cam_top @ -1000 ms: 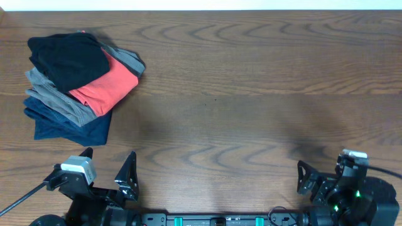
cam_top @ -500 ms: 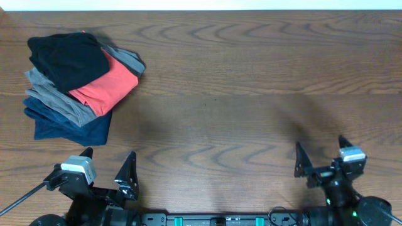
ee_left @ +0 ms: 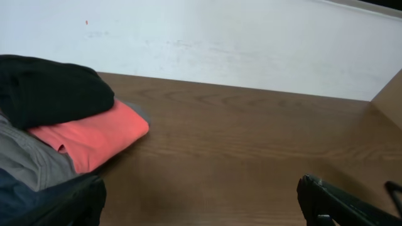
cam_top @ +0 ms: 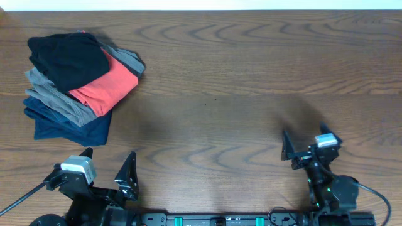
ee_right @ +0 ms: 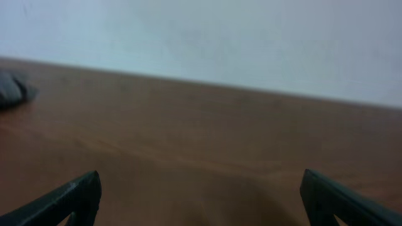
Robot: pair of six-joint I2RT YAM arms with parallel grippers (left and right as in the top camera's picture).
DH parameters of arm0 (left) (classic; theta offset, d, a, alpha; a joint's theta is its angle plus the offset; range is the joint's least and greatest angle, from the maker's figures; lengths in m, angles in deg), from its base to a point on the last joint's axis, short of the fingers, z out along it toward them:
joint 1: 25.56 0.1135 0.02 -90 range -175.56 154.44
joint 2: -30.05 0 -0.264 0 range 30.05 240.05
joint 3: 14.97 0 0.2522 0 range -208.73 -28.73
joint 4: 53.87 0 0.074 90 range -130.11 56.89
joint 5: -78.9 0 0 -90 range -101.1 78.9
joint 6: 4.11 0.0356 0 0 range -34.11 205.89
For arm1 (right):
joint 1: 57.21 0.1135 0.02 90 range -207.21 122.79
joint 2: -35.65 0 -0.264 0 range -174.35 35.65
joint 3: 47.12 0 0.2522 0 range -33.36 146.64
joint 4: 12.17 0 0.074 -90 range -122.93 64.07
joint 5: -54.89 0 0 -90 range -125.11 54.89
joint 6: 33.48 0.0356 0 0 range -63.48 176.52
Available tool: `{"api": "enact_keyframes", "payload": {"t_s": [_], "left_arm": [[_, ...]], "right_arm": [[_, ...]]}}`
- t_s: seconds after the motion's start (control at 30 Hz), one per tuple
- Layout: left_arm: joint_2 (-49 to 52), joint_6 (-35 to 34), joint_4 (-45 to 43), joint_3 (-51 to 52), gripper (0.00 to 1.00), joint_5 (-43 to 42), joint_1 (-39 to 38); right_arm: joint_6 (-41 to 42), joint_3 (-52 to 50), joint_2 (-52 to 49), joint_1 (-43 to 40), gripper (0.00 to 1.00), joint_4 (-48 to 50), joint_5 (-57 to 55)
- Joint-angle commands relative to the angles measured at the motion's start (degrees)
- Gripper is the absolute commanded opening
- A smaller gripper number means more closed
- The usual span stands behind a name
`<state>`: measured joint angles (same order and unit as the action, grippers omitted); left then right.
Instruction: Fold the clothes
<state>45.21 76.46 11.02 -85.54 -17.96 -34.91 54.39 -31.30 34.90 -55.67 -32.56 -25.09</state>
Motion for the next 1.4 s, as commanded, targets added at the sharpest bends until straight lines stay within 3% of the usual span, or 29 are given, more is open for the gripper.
{"api": "enact_keyframes", "payload": {"t_s": [0.0,1.07,1.37], "left_arm": [[-0.2,-0.7,-0.2,0.2,0.98,0.7,-0.1],[-0.2,-0.5,2.3,0.3,0.98,1.4,0.1],[-0.6,1.3,5.0,6.8,0.98,6.3,9.3]], "right_arm": [[-0.7,-0.3,0.2,0.0,0.99,0.7,0.7],[-0.7,-0.3,0.1,0.0,0.99,0.0,0.7],[-0.7,-0.3,0.1,0.0,0.99,0.0,0.7]]}}
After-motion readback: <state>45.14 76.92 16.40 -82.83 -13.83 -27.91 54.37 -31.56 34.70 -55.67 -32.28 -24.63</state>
